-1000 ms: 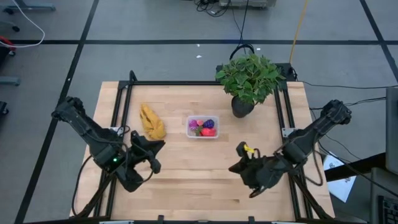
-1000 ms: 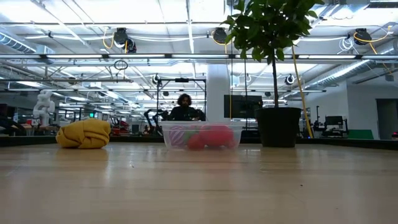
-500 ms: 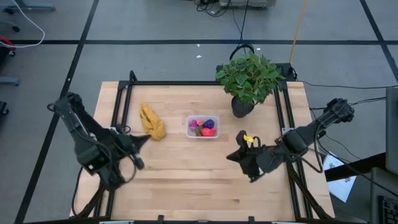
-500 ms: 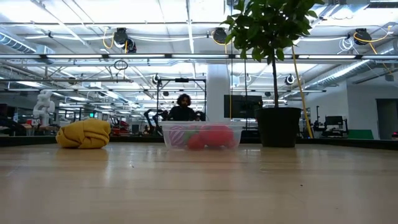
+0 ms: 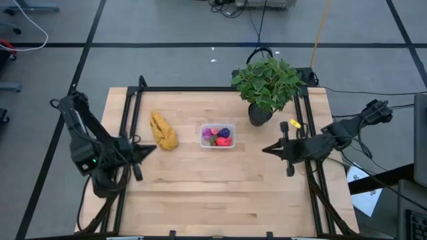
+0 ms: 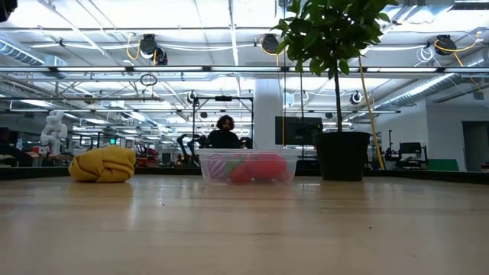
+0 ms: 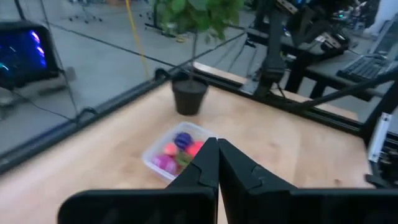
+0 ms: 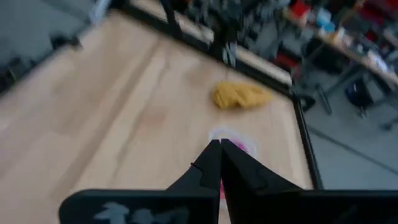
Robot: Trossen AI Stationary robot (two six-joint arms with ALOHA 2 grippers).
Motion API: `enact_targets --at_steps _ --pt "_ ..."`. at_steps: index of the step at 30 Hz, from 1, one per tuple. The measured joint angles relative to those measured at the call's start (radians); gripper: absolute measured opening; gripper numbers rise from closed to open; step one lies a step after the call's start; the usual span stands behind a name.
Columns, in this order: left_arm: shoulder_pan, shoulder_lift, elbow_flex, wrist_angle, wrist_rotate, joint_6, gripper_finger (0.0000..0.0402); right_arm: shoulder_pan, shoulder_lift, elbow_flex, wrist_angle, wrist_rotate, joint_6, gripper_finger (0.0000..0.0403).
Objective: Pick and placing Produce into tupperware
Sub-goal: Return to Home Position
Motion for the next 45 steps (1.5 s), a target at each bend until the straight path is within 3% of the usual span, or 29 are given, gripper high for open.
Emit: enact_targets --at_steps 4,8,14,16,19,23,25,31,35,39,45 --pt "0.029 0.0 -0.159 0.348 0.039 0.144 0.0 0.012 -0.153 -0.23 0.216 -0.064 -0.054 0.0" --pt "0.11 0.0 -0.322 0.745 0.125 0.372 0.0 0.013 -0.22 -0.416 0.421 -0.074 -0.121 0.0" --pt "0.353 0.0 -0.539 1.332 0.487 0.802 0.0 0.012 -0.216 -0.527 0.556 -0.076 -0.006 0.0" --pt "0.443 -0.016 -0.59 1.438 0.612 0.928 0.0 0.005 -0.211 -0.539 0.555 -0.096 0.01 0.0" --pt "0.558 -0.1 -0.644 1.425 0.671 0.98 0.0 -0.034 -0.211 -0.547 0.563 -0.127 0.007 0.0" --pt "0.647 -0.31 -0.693 1.297 0.706 1.015 0.0 -0.129 -0.227 -0.547 0.563 -0.129 -0.037 0.0" --pt "0.657 -0.442 -0.713 1.236 0.723 1.036 0.0 -0.183 -0.251 -0.547 0.556 -0.146 -0.042 0.0" --pt "0.619 -0.753 -0.82 1.236 0.745 1.066 0.0 -0.302 -0.357 -0.548 0.535 -0.354 -0.023 0.0" --pt "0.603 -0.793 -0.917 1.244 0.741 1.04 0.0 -0.34 -0.386 -0.605 0.578 -0.362 -0.009 0.0" --pt "0.608 -0.785 -0.984 1.295 0.727 1.023 0.0 -0.374 -0.398 -0.713 0.742 -0.385 -0.004 0.0" --pt "0.64 -0.786 -0.994 1.306 0.73 1.039 0.0 -0.476 -0.397 -0.791 0.864 -0.441 -0.003 0.0"
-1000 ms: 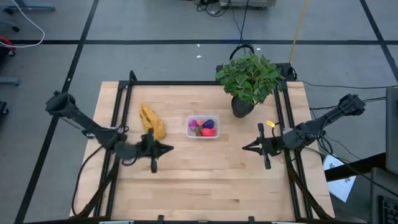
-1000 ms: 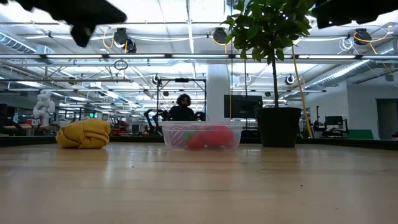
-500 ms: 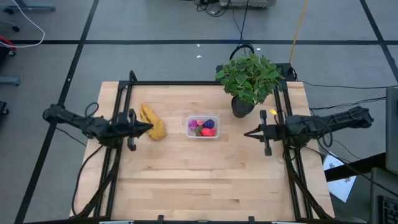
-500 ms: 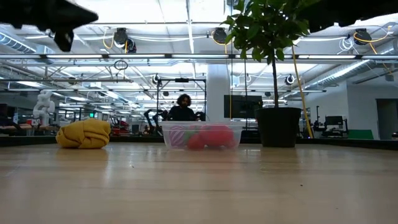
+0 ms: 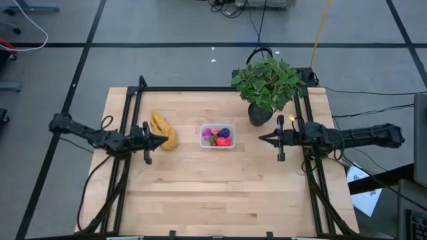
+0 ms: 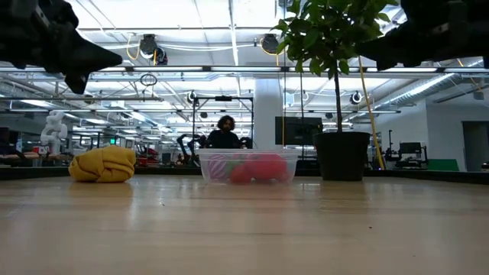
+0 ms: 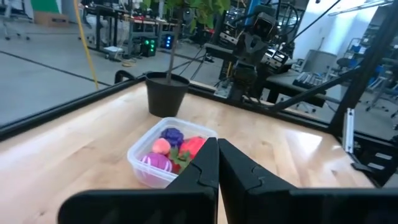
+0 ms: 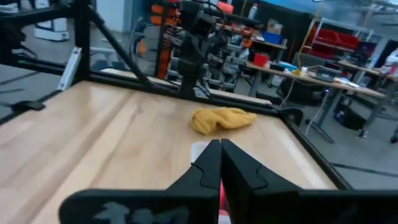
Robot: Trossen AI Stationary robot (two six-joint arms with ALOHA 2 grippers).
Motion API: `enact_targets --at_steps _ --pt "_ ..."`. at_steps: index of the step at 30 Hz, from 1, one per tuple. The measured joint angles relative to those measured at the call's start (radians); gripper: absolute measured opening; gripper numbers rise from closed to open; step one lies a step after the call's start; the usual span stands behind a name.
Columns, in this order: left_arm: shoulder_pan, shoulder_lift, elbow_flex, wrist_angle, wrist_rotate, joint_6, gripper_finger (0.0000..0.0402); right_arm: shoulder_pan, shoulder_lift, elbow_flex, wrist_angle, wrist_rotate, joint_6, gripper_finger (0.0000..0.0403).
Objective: Pick and placing Produce into tupperware
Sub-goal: Return to Home Position
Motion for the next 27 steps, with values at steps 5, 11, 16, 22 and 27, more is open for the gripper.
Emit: enact_targets --at_steps 5,11,16,22,27 --pt "0.044 -0.002 0.0 -0.006 0.006 0.036 0.0 -0.105 -0.022 -0.001 -0.002 -0.096 0.004 0.0" --pt "0.08 -0.047 0.0 -0.023 0.017 0.081 0.0 -0.193 -0.145 -0.001 -0.062 -0.244 0.06 0.0" --pt "0.084 -0.168 0.002 -0.082 0.018 0.113 0.0 -0.208 -0.291 -0.001 -0.169 -0.261 0.079 0.0" --pt "0.083 -0.258 0.027 -0.23 0.037 0.046 0.0 -0.208 -0.466 -0.001 -0.295 -0.262 0.123 0.0" --pt "0.082 -0.23 0.014 -0.269 0.086 -0.027 0.0 -0.2 -0.512 -0.001 -0.342 -0.267 0.134 0.0"
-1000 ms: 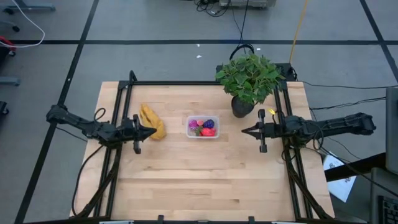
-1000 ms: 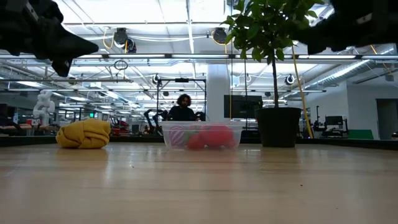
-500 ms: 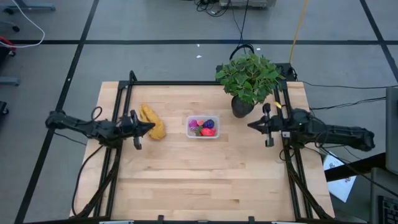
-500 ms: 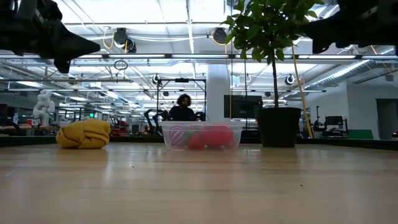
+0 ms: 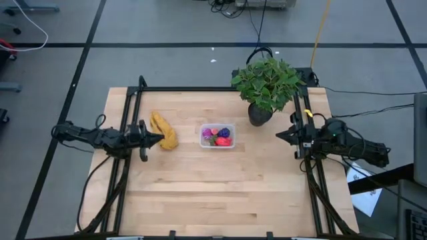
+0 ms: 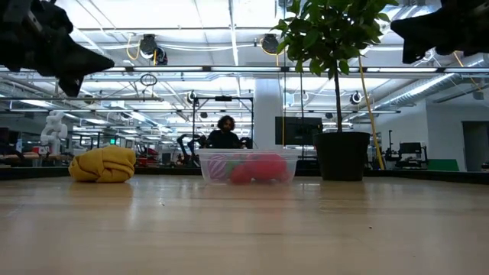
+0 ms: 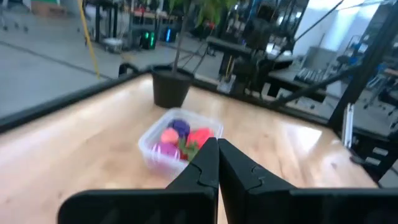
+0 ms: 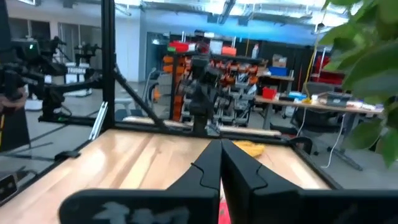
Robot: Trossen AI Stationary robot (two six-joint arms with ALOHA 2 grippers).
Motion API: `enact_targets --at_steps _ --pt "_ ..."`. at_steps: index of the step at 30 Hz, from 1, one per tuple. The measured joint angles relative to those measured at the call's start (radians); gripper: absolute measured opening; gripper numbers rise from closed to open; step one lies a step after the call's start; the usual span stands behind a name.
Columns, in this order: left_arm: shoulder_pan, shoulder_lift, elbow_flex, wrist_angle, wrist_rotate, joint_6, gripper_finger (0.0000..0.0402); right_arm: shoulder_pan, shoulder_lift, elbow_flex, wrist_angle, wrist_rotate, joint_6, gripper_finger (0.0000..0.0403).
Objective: Pick and placing Produce into tupperware
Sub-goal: Return to Home Position
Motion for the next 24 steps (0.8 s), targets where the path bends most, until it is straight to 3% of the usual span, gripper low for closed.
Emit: enact_targets --at_steps 7,13,18,24 --pt "0.0 -0.012 0.002 0.052 0.025 0.109 0.0 0.001 -0.002 -0.036 -0.025 -0.018 -0.003 0.0" --pt "0.001 -0.013 -0.022 0.068 0.032 0.121 0.0 0.0 -0.001 -0.14 0.086 -0.018 -0.002 0.0" --pt "0.001 -0.016 -0.042 0.128 0.041 0.155 0.0 -0.001 -0.001 -0.148 0.117 -0.026 -0.001 0.0" --pt "0.001 -0.026 -0.042 0.136 0.081 0.194 0.0 -0.001 -0.002 -0.148 0.161 -0.127 0.017 0.0"
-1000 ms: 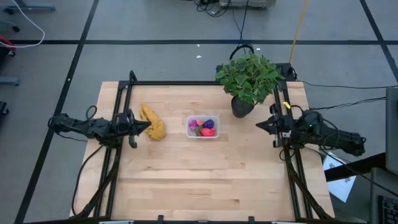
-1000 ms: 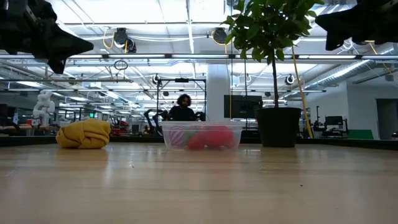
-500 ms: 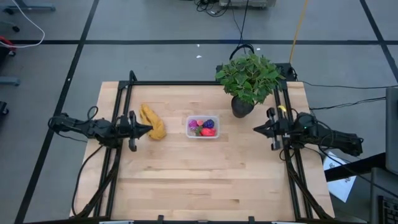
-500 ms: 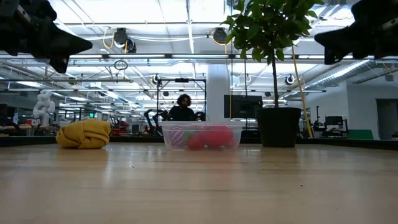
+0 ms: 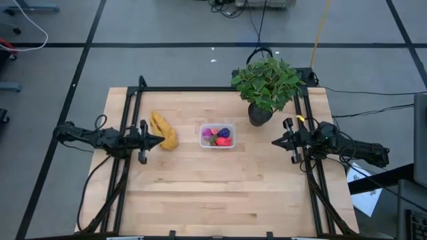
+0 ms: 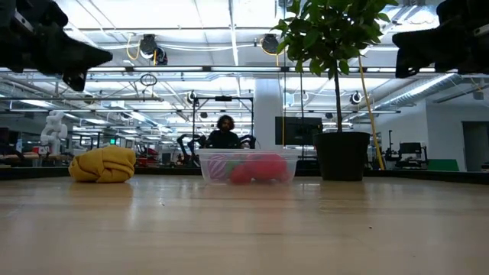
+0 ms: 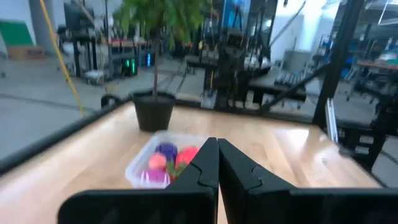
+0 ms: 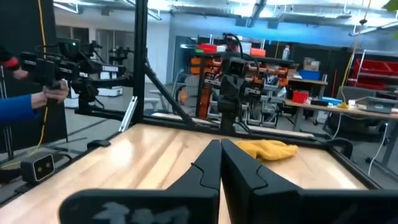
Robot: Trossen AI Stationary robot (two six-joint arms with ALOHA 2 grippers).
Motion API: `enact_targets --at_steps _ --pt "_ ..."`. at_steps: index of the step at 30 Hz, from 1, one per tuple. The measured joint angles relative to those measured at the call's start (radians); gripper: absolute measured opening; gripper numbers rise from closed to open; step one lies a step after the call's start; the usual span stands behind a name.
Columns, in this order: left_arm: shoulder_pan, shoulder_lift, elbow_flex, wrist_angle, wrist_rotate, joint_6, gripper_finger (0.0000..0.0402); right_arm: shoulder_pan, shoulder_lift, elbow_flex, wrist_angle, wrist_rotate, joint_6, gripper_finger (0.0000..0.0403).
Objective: Pick and placing Produce into tupperware
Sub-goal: Return to Home Position
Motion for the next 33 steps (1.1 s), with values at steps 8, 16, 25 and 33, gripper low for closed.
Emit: enact_targets --at_steps 8,16,25,33 --pt "0.007 0.002 -0.026 -0.023 -0.017 -0.04 0.0001 0.0 0.001 -0.048 0.009 0.005 0.003 0.0" --pt "0.046 0.002 -0.026 -0.024 -0.017 -0.051 0.0002 -0.023 0.0 -0.084 0.076 0.006 -0.014 0.0" --pt "0.053 0.003 -0.026 -0.023 -0.072 -0.05 0.0011 -0.039 0.001 -0.086 0.068 0.005 -0.047 0.0" --pt "0.052 0.006 -0.026 -0.022 -0.086 -0.126 0.0002 -0.039 0.001 -0.087 0.067 0.005 -0.068 0.0"
